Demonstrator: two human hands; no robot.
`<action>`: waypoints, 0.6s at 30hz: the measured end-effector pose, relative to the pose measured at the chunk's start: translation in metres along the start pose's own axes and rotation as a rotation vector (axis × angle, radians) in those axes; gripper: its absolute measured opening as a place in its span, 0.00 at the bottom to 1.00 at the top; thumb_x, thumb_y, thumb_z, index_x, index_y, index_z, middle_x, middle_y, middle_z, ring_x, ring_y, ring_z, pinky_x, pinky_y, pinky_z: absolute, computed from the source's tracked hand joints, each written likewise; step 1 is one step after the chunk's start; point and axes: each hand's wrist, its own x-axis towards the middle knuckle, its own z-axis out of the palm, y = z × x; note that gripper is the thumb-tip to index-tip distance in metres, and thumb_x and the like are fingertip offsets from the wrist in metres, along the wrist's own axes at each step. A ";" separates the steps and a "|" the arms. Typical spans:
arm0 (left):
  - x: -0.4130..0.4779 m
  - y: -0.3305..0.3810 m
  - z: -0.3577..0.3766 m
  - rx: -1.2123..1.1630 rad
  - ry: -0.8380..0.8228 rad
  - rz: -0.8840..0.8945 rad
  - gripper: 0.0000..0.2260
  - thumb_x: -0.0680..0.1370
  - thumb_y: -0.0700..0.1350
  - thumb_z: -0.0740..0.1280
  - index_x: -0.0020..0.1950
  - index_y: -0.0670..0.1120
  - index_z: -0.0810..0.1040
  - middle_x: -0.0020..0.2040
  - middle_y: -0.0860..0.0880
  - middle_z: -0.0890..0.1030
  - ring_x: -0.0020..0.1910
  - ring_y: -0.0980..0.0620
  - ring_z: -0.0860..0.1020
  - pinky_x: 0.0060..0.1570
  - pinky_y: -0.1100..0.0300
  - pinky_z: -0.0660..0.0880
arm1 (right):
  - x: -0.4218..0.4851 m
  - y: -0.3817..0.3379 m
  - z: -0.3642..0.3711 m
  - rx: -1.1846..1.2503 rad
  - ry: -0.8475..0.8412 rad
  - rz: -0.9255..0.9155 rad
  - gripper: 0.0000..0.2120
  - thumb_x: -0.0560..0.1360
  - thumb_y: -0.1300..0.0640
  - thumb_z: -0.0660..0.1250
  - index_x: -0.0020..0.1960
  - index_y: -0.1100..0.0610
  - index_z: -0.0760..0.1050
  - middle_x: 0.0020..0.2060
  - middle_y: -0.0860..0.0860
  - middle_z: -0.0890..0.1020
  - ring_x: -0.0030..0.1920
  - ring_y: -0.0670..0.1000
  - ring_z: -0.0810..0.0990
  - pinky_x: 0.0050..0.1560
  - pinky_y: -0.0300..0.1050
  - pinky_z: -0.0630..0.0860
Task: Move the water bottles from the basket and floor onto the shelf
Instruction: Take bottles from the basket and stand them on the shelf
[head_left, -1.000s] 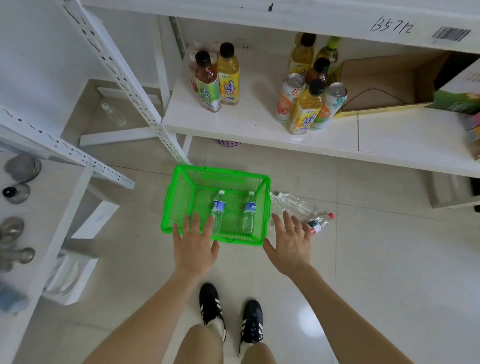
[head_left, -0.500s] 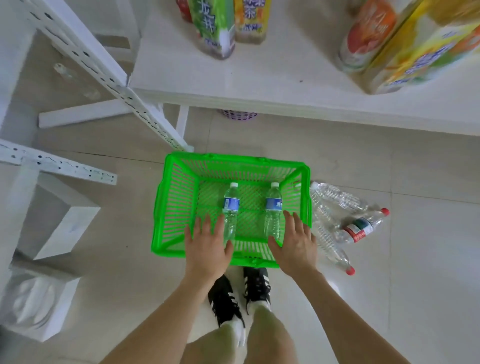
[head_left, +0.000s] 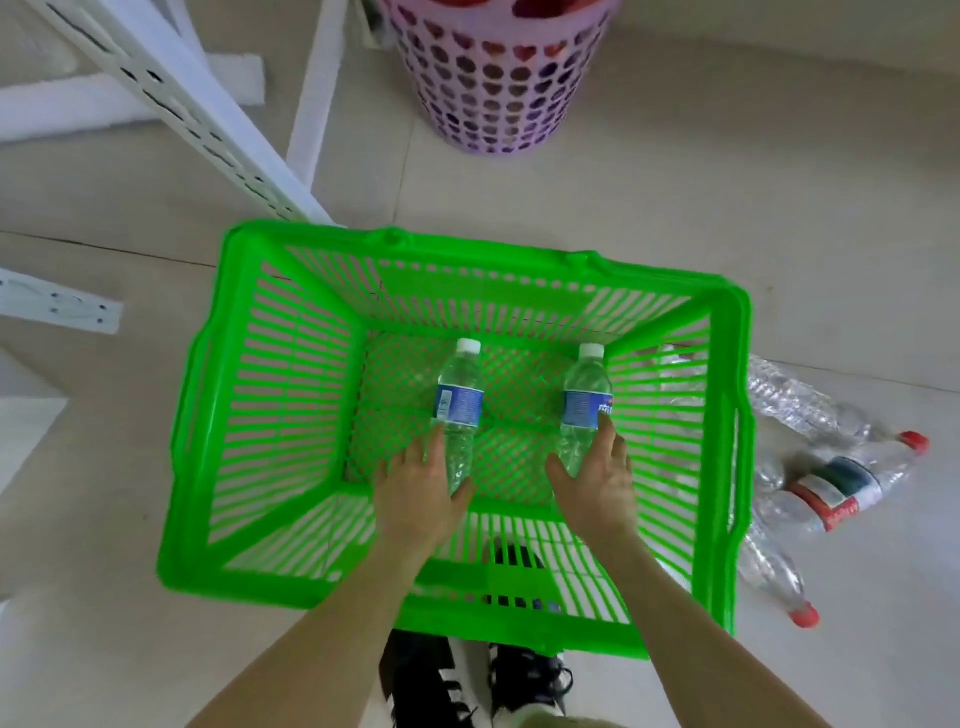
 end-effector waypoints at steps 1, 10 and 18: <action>0.007 0.000 0.002 -0.048 -0.006 -0.002 0.34 0.77 0.63 0.61 0.77 0.49 0.54 0.66 0.43 0.75 0.62 0.44 0.76 0.64 0.47 0.72 | 0.005 0.002 0.005 0.009 0.005 0.009 0.40 0.75 0.49 0.68 0.77 0.62 0.51 0.68 0.64 0.67 0.65 0.66 0.69 0.62 0.59 0.70; 0.060 -0.007 0.026 -0.474 -0.111 -0.143 0.31 0.73 0.56 0.71 0.69 0.43 0.65 0.58 0.44 0.78 0.52 0.44 0.80 0.53 0.47 0.78 | 0.045 0.003 0.033 0.048 0.111 0.079 0.43 0.74 0.48 0.70 0.77 0.62 0.49 0.66 0.66 0.67 0.62 0.67 0.70 0.57 0.61 0.74; 0.076 -0.008 0.037 -0.727 -0.071 -0.222 0.25 0.66 0.56 0.78 0.56 0.50 0.70 0.46 0.53 0.82 0.41 0.53 0.82 0.44 0.54 0.80 | 0.073 -0.001 0.041 0.113 0.121 0.187 0.39 0.74 0.46 0.69 0.75 0.59 0.53 0.62 0.61 0.72 0.54 0.65 0.78 0.47 0.55 0.74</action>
